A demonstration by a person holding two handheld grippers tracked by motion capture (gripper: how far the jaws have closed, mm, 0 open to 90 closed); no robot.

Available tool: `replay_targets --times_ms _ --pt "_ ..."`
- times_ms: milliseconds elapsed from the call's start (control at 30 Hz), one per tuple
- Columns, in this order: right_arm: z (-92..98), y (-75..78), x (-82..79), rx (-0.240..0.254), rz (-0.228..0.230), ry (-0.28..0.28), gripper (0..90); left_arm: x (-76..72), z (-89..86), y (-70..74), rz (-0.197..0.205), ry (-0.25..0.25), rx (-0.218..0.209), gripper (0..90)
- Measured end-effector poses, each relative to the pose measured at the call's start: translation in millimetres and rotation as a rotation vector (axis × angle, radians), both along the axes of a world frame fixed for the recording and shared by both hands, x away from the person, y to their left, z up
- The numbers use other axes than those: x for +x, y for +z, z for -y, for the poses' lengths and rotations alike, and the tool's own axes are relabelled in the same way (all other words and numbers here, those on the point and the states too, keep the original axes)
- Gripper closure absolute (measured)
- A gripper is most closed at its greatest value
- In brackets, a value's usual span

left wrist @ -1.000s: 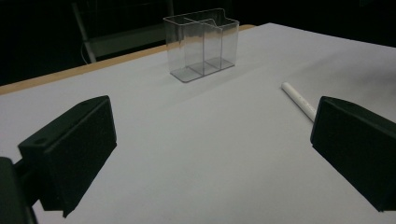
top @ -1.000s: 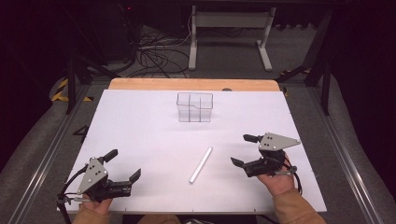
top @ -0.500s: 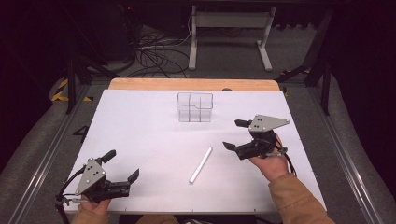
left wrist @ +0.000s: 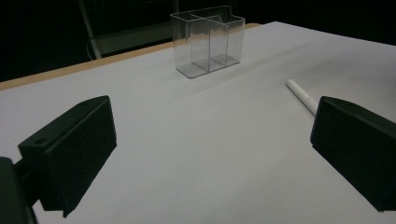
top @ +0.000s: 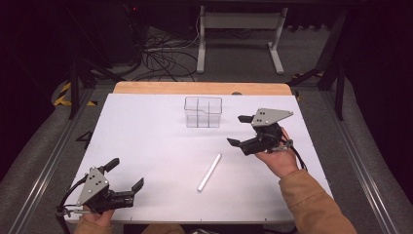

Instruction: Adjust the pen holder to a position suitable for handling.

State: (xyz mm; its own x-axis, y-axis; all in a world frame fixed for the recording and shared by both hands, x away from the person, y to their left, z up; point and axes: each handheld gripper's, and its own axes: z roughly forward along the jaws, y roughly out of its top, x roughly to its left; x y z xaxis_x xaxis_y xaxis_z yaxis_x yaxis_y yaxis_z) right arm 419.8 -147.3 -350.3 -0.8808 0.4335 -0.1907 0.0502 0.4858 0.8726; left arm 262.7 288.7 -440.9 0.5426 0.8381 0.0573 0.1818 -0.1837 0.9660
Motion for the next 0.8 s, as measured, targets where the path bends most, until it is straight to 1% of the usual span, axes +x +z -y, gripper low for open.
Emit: replay_targets --times_ms 100,133,167,200,233,267,367,400,433,467,500,600,633,767,800 --pt "-2.8 1.6 3.9 -0.002 0.006 0.007 20.5 0.3 -1.2 -0.3 -0.002 0.002 -0.006 1.1" --pt "-6.6 4.5 8.0 -0.016 0.017 0.014 21.8 0.4 -2.3 -0.1 -0.007 0.001 -0.007 1.1" --pt "-6.6 4.5 8.0 -0.016 0.017 0.014 21.8 0.4 -2.3 -0.1 -0.007 0.001 -0.007 1.1" --pt "-11.0 8.9 13.4 -0.029 0.024 0.023 23.0 0.7 -2.5 -0.1 -0.005 0.0 -0.008 1.1" --pt "-11.0 8.9 13.4 -0.029 0.024 0.023 23.0 0.8 -2.4 0.1 -0.005 0.001 -0.008 1.1" --pt "-14.9 13.7 18.8 -0.038 0.037 0.03 23.6 1.1 -2.2 0.2 -0.004 -0.001 -0.009 1.1" --pt "-18.6 17.9 25.9 -0.042 0.034 0.031 23.6 1.6 -1.4 0.3 -0.004 -0.007 -0.009 1.1" --pt "-18.6 17.9 25.9 -0.042 0.034 0.031 23.6 1.8 -1.4 0.2 -0.004 -0.007 -0.009 1.1" --pt "-19.6 17.8 30.5 -0.039 0.025 0.024 24.0 2.0 -1.9 0.2 -0.004 -0.007 -0.01 1.1" --pt "-19.6 17.8 30.5 -0.039 0.025 0.024 24.0 2.3 -2.1 0.2 -0.003 -0.008 -0.013 1.1" --pt "-20.7 16.5 34.1 -0.034 0.017 0.019 24.1 2.6 -2.4 0.2 -0.004 -0.01 -0.015 1.1" --pt "-23.1 14.8 37.8 -0.039 0.01 0.021 24.1 3.3 -2.2 0.2 -0.007 -0.012 -0.016 1.1" --pt "-28.0 12.9 42.0 -0.062 0.018 0.025 24.9 3.7 -1.2 0.2 -0.005 -0.012 -0.014 1.1" --pt "-34.0 10.8 48.5 -0.075 0.026 0.032 27.4 3.8 -0.2 0.4 -0.006 -0.015 -0.01 1.1" --pt "-36.6 9.9 51.2 -0.09 0.023 0.032 27.9 3.7 -0.1 0.4 -0.005 -0.016 -0.01 1.1"
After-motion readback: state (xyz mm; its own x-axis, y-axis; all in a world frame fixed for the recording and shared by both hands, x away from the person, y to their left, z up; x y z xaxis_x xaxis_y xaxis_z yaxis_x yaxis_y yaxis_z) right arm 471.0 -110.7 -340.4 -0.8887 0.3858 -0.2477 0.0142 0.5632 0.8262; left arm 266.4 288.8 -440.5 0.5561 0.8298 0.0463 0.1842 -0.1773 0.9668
